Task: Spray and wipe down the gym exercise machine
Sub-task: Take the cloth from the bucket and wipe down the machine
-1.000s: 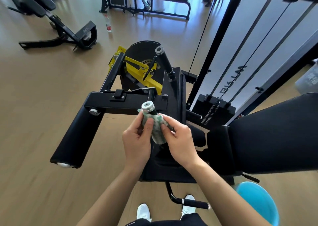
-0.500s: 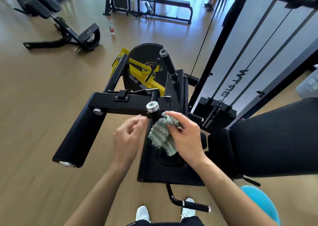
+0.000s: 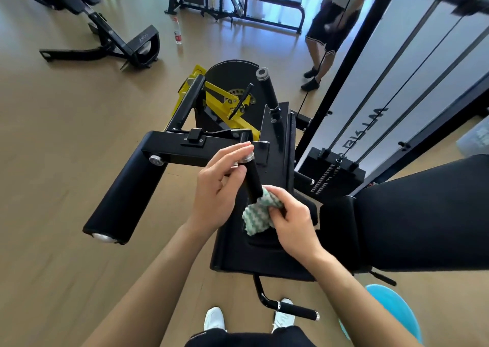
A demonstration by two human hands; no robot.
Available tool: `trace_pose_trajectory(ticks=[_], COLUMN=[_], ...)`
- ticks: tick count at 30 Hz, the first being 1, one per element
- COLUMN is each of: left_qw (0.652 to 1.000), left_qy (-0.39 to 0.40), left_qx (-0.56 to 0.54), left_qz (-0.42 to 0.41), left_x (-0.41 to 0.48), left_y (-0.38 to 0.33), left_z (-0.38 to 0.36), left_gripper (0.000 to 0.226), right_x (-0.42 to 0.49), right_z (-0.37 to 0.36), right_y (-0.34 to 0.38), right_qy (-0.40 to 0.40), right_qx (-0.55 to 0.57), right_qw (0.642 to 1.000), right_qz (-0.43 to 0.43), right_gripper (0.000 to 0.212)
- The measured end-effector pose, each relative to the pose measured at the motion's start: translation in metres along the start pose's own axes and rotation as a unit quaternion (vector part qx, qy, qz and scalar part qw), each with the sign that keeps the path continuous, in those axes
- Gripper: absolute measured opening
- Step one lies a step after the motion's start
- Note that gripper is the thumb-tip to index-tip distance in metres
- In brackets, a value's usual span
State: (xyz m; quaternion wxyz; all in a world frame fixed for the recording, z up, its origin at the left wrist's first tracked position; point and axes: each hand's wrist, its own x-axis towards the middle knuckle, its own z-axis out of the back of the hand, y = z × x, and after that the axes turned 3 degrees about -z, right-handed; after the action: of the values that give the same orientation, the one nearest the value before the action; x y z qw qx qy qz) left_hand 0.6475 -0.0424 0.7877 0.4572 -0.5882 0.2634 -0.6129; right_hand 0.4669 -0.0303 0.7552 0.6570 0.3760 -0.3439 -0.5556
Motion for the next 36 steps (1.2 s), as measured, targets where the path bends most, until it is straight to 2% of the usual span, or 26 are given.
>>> trace_pose_trajectory(ticks=[2, 6, 8, 10, 11, 14, 18, 23, 24, 27, 29, 31, 36], left_qw=[1.000, 0.999, 0.998, 0.998, 0.998, 0.996, 0.994, 0.995, 0.995, 0.994, 0.995, 0.994, 0.994], left_qy=[0.011, 0.018, 0.026, 0.026, 0.024, 0.020, 0.016, 0.012, 0.014, 0.017, 0.017, 0.019, 0.015], left_qx=[-0.021, -0.040, -0.052, -0.059, -0.063, -0.084, -0.095, -0.085, -0.085, -0.092, -0.091, -0.096, -0.101], left_qz=[0.003, 0.012, 0.009, 0.015, 0.022, 0.032, 0.043, 0.050, 0.049, 0.048, 0.048, 0.049, 0.042], left_x=[-0.001, -0.001, -0.001, -0.002, -0.002, -0.003, -0.004, -0.004, -0.004, -0.005, -0.004, -0.005, -0.004], left_y=[-0.001, 0.000, 0.000, -0.001, -0.002, -0.003, 0.000, 0.000, 0.001, 0.002, 0.004, 0.004, 0.003], left_z=[0.001, 0.003, 0.003, 0.003, 0.003, 0.003, 0.004, 0.005, 0.004, 0.003, 0.004, 0.004, 0.002], left_gripper=[0.040, 0.041, 0.041, 0.043, 0.044, 0.045, 0.044, 0.046, 0.046, 0.045, 0.045, 0.043, 0.040], right_x=[0.008, 0.028, 0.030, 0.024, 0.020, 0.013, 0.005, 0.028, 0.031, 0.029, 0.021, 0.016, 0.015], right_z=[0.008, 0.010, 0.001, -0.013, -0.019, -0.019, 0.009, 0.033, 0.029, -0.003, -0.023, -0.021, 0.017], right_y=[0.008, 0.041, 0.053, 0.052, 0.044, 0.016, 0.006, 0.027, 0.032, 0.045, 0.037, 0.019, 0.007], right_qy=[-0.001, -0.064, -0.019, 0.037, 0.036, 0.005, 0.033, -0.060, -0.058, 0.016, 0.001, -0.011, 0.073], right_qx=[0.007, 0.085, 0.118, 0.092, 0.061, 0.023, 0.023, 0.069, 0.079, 0.083, 0.085, 0.082, 0.066], right_qw=[1.000, 0.994, 0.991, 0.991, 0.992, 0.998, 0.999, 0.996, 0.995, 0.996, 0.994, 0.996, 0.995], right_qz=[-0.007, 0.033, 0.059, 0.094, 0.107, 0.060, -0.024, -0.011, -0.003, 0.036, 0.066, 0.035, -0.033], right_gripper=[0.044, 0.043, 0.053, 0.067, 0.071, 0.058, 0.049, 0.049, 0.052, 0.058, 0.053, 0.044, 0.038])
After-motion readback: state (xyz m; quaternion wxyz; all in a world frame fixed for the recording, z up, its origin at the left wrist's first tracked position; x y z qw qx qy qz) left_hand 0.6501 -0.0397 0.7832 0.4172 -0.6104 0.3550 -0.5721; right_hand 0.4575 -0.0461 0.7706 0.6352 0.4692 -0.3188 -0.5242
